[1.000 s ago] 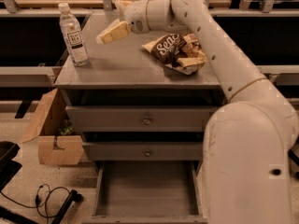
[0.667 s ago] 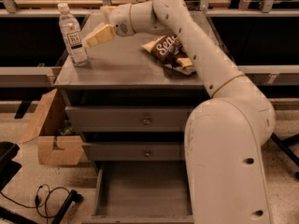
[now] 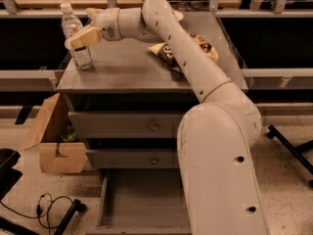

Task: Place blue plastic bottle into bottom drawer

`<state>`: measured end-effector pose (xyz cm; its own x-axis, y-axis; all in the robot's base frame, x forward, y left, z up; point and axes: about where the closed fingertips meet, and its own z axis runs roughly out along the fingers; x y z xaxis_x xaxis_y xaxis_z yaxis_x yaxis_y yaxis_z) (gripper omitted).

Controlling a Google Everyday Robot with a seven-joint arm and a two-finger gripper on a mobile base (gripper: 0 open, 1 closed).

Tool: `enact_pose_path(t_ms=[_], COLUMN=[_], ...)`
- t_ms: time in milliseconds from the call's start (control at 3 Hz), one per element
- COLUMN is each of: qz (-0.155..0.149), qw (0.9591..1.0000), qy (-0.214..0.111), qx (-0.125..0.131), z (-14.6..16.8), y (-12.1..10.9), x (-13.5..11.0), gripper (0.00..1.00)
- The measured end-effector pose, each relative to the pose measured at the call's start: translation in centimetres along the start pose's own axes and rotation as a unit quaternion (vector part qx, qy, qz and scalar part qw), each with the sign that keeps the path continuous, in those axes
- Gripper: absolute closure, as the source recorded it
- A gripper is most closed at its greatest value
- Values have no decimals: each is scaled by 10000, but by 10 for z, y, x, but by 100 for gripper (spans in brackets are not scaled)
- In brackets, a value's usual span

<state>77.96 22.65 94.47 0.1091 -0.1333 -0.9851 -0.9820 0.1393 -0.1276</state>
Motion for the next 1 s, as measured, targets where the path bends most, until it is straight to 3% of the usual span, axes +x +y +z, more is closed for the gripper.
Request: enact_pose_path(t_ms=[333,1000], qz=[-17,99], qw=[9998,9999], qy=[-171,-80], qx=[-74,-113], z=[18,36], y=[4,9], x=[-5,-1], gripper=[17,64])
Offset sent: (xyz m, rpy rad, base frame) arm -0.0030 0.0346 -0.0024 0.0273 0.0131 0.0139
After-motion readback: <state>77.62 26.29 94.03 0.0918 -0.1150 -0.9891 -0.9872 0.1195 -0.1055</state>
